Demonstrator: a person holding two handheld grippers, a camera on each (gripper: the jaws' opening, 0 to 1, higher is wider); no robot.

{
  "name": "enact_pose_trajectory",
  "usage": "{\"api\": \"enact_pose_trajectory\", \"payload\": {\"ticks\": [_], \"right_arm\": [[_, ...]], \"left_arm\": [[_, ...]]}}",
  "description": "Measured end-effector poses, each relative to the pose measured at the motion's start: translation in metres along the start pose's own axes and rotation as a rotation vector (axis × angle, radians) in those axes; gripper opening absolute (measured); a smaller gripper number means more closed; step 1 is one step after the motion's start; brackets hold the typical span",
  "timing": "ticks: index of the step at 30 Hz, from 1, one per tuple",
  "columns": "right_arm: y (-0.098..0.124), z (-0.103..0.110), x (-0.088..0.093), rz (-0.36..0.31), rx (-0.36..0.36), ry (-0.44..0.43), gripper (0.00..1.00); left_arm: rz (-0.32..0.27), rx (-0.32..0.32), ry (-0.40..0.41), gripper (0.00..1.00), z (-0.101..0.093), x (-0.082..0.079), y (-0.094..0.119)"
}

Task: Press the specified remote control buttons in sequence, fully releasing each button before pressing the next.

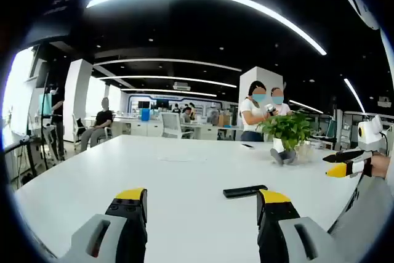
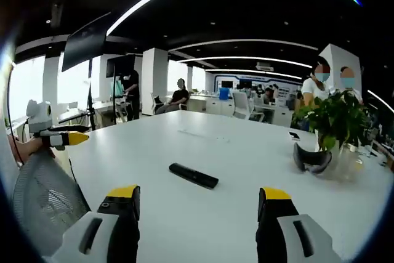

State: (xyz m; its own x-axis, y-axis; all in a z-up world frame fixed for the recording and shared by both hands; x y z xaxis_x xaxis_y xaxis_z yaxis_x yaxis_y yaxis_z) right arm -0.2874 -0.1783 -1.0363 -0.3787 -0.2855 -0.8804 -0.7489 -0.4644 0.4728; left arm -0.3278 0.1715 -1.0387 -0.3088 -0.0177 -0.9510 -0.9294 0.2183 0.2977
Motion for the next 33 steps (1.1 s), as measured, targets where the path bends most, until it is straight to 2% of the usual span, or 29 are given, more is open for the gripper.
{"api": "enact_pose_trajectory", "payload": {"ticks": [33], "right_arm": [[0.0007,0.0002,0.0008,0.007,-0.004,0.004,0.77]], "left_arm": [[0.027,0.0,-0.001,0.74,-0.0009,0.0034,-0.0009]]}}
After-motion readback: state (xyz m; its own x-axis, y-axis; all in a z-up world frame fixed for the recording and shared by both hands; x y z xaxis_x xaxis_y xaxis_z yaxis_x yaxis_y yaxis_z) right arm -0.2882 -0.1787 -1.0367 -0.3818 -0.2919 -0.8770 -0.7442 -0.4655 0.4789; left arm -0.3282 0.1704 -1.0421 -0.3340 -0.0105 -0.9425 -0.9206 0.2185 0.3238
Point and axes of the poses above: the point that each gripper's makers call its tool centre point, and the gripper's own axes: y roughly backward along the fingers, z roughly to its left, x roughly out of its underside, the point moved 7 cm from there along y, roughly backward along the fingers, and after that the axes turned 11 degrees about z, right-handed, at the moved point
